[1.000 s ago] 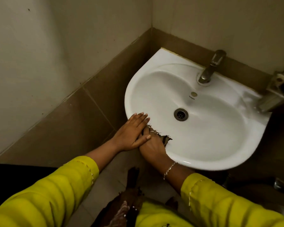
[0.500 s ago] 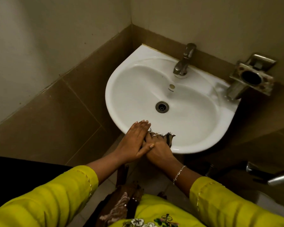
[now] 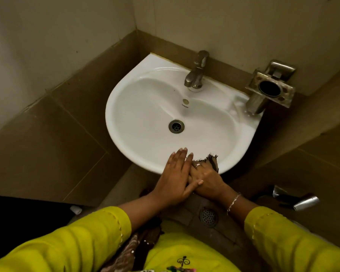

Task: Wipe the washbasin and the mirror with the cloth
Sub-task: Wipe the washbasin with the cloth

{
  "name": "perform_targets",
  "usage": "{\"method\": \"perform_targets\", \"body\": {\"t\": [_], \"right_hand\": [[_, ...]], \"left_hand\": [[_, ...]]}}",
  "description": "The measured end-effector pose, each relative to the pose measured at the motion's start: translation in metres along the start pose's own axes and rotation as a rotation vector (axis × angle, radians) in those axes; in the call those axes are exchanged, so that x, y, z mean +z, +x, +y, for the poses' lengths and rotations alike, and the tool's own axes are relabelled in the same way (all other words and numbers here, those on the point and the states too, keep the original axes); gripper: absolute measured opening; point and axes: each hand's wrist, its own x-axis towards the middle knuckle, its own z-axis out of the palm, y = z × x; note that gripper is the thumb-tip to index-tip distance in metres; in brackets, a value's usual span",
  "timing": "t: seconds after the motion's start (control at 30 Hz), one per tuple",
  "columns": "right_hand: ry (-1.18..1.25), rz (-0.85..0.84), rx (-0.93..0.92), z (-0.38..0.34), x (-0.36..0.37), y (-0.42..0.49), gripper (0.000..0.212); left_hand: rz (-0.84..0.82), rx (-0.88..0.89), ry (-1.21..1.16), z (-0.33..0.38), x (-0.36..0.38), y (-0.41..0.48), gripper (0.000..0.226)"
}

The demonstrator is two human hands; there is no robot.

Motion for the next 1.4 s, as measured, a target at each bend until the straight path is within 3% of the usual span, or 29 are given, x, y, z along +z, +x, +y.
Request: {"method": "perform_targets", "body": {"t": [0.2, 0.4, 0.53, 0.63, 0.73, 0.83, 0.93, 1.13, 1.4], "right_hand": [[-0.042, -0.09, -0.126, 0.035, -0.001, -0.02, 0.034], [-0.026, -0.076, -0.207, 0.069, -0.012, -0.037, 0.05], [-0.042, -0.171, -0.199, 0.076, -0.018, -0.04, 0.039], [0.122, -0.264, 0.024, 0.063, -0.023, -0.048, 0.042], [0.395, -0.14, 0.549, 0.026, -0.029, -0.038, 0.053], [0.278, -0.057, 1.081, -0.001, -0.029, -0.011, 0.057], [0.285, -0.233, 1.341, -0.003, -0.024, 0.004, 0.056], [0.25, -0.227, 1.44, 0.011, -0.012, 0.008, 0.072], [0.107, -0.313, 1.289, 0.075, -0.012, 0.006, 0.075]], "left_hand": [[-0.038, 0.026, 0.004, 0.024, 0.014, 0.011, 0.077], [-0.079, 0.064, -0.045, 0.047, 0.022, 0.027, 0.091], [-0.12, 0.061, -0.08, 0.05, 0.023, 0.035, 0.095], [-0.12, 0.095, -0.133, 0.043, 0.018, 0.034, 0.093], [-0.043, 0.101, -0.257, 0.034, 0.009, 0.035, 0.087], [-0.047, 0.106, -0.245, 0.026, 0.001, 0.043, 0.087], [-0.122, 0.2, -0.128, 0.017, -0.003, 0.054, 0.088], [-0.207, 0.306, 0.029, 0.003, -0.005, 0.083, 0.092], [-0.199, 0.353, 0.123, -0.012, -0.01, 0.119, 0.09]]}}
